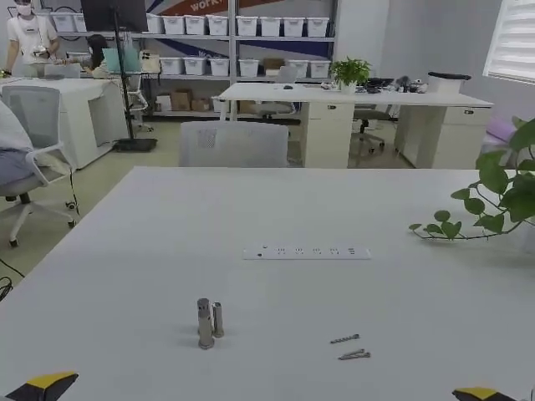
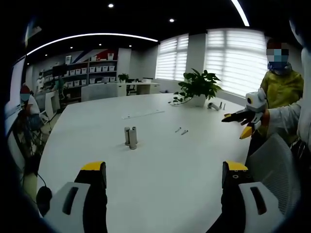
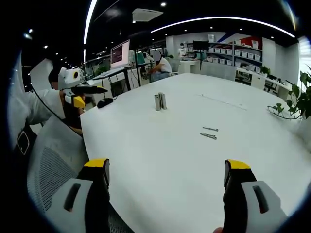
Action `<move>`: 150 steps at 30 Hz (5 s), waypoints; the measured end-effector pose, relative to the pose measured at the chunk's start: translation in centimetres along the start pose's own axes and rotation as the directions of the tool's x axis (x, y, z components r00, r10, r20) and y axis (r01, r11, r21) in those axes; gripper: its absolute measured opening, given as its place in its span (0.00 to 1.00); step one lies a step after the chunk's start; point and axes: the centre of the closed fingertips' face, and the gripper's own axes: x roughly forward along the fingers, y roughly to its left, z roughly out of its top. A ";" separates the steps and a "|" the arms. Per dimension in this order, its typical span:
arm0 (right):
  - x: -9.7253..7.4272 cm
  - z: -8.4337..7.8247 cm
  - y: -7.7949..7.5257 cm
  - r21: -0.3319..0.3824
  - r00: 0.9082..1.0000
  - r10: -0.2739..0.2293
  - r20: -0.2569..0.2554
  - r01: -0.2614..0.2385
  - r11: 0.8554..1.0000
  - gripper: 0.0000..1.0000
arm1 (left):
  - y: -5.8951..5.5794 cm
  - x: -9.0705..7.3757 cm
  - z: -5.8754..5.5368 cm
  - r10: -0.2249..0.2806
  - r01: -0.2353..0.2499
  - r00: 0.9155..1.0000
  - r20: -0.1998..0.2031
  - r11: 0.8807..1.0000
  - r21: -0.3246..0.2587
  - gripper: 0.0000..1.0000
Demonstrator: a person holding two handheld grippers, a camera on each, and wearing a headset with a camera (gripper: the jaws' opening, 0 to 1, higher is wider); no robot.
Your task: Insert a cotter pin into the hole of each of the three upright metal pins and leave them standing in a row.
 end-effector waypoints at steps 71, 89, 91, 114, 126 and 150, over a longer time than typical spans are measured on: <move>1.5 2.1 -1.0 -0.027 0.999 0.042 0.006 -0.042 0.999 1.00 | 8.4 14.8 -0.4 -0.038 0.037 0.998 0.046 0.999 0.029 0.55; 2.8 1.5 -1.6 -0.014 0.998 0.055 -0.037 -0.056 0.998 1.00 | 9.3 19.2 -1.1 -0.102 0.101 0.994 0.029 0.993 0.055 0.34; 2.8 1.4 -1.7 -0.014 0.998 0.053 -0.041 -0.053 0.998 1.00 | 9.3 19.4 -1.1 -0.109 0.108 0.994 0.029 0.992 0.058 0.30; 3.1 0.4 -1.7 -0.004 0.996 0.051 -0.079 -0.052 0.999 1.00 | 10.4 21.4 -1.6 -0.058 0.058 0.998 0.008 0.997 0.056 0.12; 3.2 0.6 -1.5 -0.007 0.996 0.056 -0.073 -0.057 0.998 1.00 | 9.5 20.6 -1.9 -0.029 0.029 1.000 0.001 0.998 0.062 0.11; 3.5 1.8 -0.3 -0.029 0.996 0.092 -0.013 -0.092 0.995 1.00 | 2.9 16.3 -2.5 0.059 -0.058 0.998 -0.013 0.997 0.057 0.10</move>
